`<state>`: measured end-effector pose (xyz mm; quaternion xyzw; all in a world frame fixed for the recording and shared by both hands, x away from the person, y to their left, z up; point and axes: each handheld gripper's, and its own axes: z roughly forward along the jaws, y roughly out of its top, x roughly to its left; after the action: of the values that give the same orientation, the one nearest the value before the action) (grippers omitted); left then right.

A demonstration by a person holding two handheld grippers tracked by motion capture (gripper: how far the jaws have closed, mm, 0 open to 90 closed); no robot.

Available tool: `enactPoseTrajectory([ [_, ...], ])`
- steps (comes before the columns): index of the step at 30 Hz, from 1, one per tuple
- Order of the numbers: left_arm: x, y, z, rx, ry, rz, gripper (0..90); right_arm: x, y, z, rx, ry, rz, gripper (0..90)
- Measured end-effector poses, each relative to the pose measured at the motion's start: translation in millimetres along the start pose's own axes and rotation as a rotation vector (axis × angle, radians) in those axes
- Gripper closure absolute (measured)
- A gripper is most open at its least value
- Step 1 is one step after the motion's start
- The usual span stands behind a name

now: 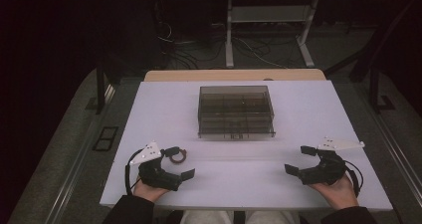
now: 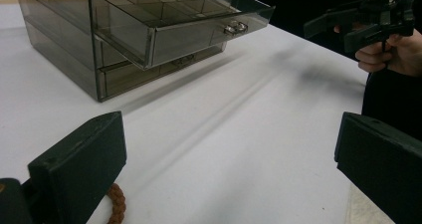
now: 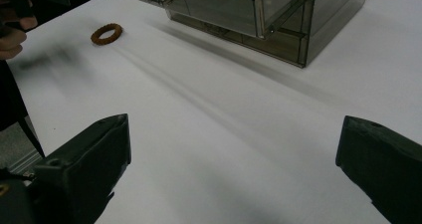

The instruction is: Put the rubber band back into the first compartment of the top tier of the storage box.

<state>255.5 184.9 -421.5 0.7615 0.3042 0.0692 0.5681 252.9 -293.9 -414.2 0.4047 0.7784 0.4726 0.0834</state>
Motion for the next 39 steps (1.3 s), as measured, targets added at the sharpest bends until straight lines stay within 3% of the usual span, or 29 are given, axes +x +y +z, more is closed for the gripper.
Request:
enactPoseTrajectory([
  [16, -1.9, 0.8, -0.2, 0.005, -0.003, 0.017, 0.0, 1.6, -1.7, 1.6, 0.020, 0.010, -0.003, 0.1],
  [39, -12.3, 12.3, 2.0, 0.133, -0.037, 0.078, 0.0, 0.7, -3.7, 1.3, 0.035, 0.012, -0.005, 0.1],
])
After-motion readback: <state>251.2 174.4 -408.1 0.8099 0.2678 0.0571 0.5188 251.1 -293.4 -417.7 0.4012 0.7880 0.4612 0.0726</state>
